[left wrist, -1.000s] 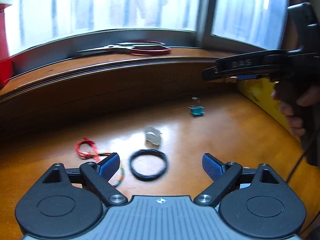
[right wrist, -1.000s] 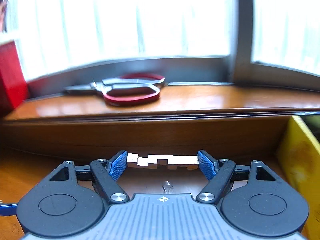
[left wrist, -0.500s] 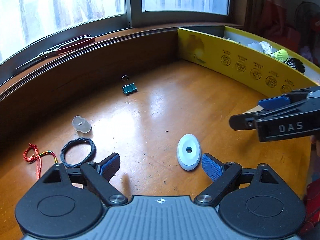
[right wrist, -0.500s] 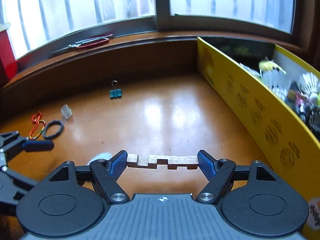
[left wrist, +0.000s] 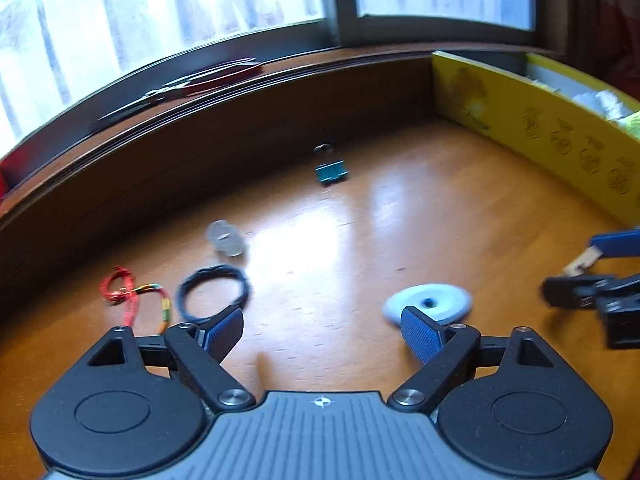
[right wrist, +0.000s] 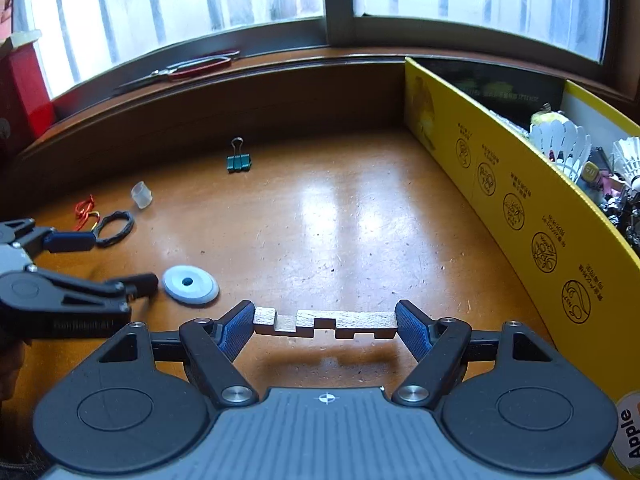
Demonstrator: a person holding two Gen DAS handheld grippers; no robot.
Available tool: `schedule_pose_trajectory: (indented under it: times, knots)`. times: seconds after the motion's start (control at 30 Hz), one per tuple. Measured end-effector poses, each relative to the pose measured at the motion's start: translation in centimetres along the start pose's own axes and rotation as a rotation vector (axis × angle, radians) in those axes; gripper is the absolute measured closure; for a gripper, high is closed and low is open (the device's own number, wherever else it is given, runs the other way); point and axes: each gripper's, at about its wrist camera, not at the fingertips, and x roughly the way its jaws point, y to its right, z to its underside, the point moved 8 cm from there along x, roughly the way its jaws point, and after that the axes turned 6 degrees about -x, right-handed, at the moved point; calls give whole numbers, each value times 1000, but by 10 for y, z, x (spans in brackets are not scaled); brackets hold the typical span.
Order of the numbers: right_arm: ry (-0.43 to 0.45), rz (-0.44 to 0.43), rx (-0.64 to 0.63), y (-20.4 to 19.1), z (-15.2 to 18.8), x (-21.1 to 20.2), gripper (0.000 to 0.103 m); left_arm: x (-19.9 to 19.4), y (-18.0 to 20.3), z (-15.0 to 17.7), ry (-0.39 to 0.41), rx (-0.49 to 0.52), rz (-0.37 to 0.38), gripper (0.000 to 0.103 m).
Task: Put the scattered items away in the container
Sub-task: 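Grasp the white disc with the left gripper while the right gripper holds the wooden piece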
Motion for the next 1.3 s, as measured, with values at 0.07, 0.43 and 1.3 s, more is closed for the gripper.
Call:
schedule_pose_trajectory:
  times: [0.07, 0.43, 1.3]
  knots:
    - [-6, -13, -7, 0, 2, 2, 27, -1, 13, -1, -1, 19, 40, 16]
    - [-10, -7, -27, 12, 13, 1, 27, 11, 54, 6, -2, 12, 62, 16]
    - [-2, 7, -26, 16, 17, -8, 27, -1, 52, -4, 48, -24, 109, 46]
